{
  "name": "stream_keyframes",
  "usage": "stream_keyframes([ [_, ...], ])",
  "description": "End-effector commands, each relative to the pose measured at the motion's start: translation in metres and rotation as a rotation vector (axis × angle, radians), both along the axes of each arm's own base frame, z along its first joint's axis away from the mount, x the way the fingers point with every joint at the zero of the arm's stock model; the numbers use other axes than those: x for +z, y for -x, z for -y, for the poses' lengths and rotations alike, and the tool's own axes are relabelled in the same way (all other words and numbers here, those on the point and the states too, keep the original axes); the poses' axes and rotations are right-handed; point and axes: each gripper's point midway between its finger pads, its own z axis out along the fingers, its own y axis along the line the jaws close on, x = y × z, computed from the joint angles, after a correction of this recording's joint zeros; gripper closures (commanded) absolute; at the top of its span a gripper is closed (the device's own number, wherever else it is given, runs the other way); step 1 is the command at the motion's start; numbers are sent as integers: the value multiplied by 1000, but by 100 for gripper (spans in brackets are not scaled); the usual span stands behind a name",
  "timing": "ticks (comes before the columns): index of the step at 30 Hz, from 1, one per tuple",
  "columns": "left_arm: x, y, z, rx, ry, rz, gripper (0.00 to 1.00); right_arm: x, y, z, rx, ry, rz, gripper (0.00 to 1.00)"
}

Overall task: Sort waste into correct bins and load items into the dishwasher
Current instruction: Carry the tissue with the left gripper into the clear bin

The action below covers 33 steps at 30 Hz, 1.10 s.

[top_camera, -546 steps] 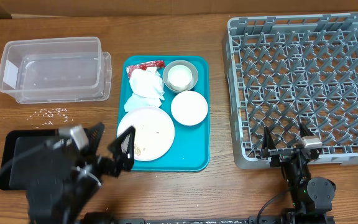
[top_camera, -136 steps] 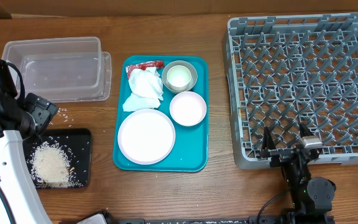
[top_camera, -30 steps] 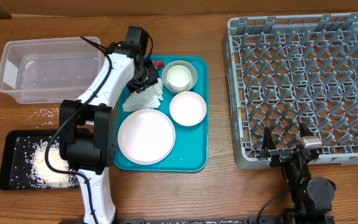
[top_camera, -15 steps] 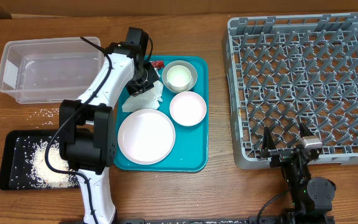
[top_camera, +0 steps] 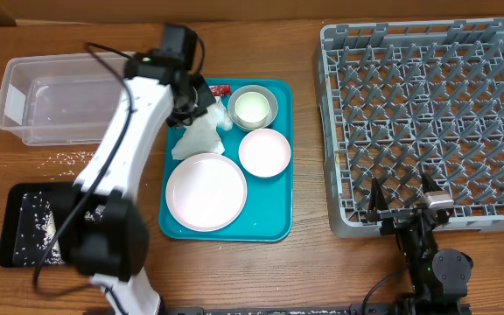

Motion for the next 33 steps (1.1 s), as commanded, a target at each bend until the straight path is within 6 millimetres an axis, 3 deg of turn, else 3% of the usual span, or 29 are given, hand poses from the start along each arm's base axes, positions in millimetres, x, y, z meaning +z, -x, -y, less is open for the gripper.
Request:
stream_keyframes([
  [1,50,2,-20,49,-18,118,96,-1,0,2,-11,1,6,0],
  [7,79,5,-50,120,-21,190,96,-1,0,2,-11,1,6,0],
  [21,91,5,-193,482,-60,254,96,-1,0,2,-11,1,6,0],
  [29,80,-24,-212,394,-129,310,96,-1,0,2,-11,1,6,0],
  [33,51,-41,-217,384,-134,276,96,-1,0,3,-12,1,6,0],
])
